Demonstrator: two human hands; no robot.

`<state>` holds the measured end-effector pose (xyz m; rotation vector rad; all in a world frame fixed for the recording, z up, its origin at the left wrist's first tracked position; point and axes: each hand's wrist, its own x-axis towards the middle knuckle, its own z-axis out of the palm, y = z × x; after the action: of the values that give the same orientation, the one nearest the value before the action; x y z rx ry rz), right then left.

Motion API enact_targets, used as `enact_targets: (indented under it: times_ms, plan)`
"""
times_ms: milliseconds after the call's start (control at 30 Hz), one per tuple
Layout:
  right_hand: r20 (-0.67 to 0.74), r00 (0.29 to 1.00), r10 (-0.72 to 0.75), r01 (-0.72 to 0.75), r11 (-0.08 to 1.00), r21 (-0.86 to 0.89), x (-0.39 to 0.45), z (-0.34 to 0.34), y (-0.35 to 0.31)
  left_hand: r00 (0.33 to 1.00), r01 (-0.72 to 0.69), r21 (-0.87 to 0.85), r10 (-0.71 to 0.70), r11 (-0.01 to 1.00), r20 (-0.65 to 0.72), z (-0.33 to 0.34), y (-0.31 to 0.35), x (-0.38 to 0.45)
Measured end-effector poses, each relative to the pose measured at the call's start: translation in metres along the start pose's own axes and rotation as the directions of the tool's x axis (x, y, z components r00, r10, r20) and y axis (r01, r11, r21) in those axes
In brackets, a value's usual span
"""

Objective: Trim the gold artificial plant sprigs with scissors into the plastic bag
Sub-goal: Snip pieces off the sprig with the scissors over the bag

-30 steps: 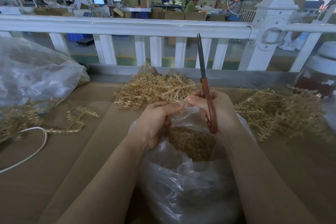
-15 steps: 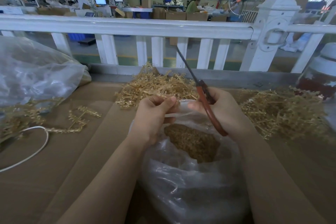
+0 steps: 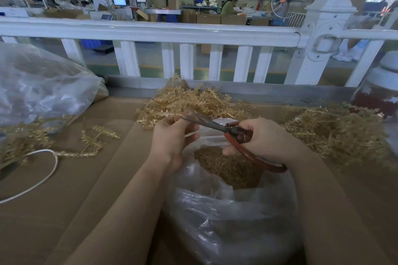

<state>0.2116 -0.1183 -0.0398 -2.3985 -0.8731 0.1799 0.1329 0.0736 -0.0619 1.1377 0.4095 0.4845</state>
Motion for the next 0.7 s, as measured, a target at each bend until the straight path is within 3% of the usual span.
enact_targets:
  times_ms: [300, 700]
  plan:
    - [-0.028, 0.997, 0.075, -0.077, 0.991, -0.105, 0.0029, 0.0019, 0.0094, 0.997, 0.022, -0.153, -0.033, 0.988, -0.071, -0.0022, -0.0014, 0.0036]
    - [-0.053, 0.997, 0.056, -0.063, 0.989, -0.137, 0.0029, 0.0071, 0.0050, 0.980, -0.124, 0.099, 0.107, 0.987, 0.167, -0.0036, -0.0099, 0.0041]
